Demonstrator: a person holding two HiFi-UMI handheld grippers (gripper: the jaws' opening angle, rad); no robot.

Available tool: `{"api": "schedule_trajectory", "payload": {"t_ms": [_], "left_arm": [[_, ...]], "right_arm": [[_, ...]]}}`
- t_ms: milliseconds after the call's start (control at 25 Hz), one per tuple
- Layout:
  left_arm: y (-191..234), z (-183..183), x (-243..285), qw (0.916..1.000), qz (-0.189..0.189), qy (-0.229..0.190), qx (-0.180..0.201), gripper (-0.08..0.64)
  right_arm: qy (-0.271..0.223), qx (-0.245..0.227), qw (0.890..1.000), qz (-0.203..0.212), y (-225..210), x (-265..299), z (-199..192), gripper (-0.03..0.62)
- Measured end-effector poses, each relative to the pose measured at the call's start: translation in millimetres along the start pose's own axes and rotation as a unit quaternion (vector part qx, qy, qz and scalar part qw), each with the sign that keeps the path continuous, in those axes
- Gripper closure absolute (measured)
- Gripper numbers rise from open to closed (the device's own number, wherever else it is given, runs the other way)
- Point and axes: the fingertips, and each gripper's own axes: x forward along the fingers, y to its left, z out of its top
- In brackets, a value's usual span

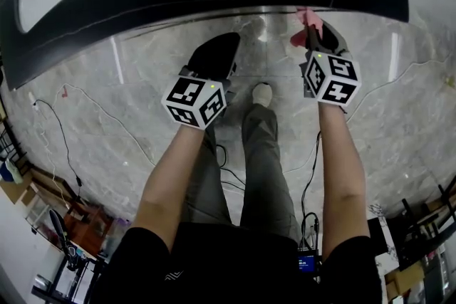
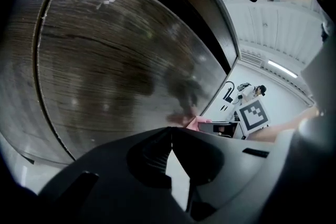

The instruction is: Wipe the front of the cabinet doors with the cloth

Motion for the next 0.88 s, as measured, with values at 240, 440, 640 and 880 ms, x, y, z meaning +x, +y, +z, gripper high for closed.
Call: {"api": "schedule_trajectory", "payload": {"t_ms": [240,440,640,880], "left_arm": [[0,2,-2,1.0,-0.001,-0.001,0.002,0.551],[4,4,-13,1.0,0.001,-0.006,0.001,0.551],[19,5,-35,0.9999,0.006,-0.011,-0.006,0.551],[40,11,-67,0.9995,0.023,-0.023,-0.007,0.551]], "right_arm": [[-0.005,0.01,1.0,-0.004,3,-11,0,0.545],[-0.013,0.015,1.0,0.004,22,-19,4,0.545],[-0.013,0.014,1.0,0.01,49,-21,5,0.545],[-0.02,0.009,1.0,0.014,77,-25,11,0.545]]}}
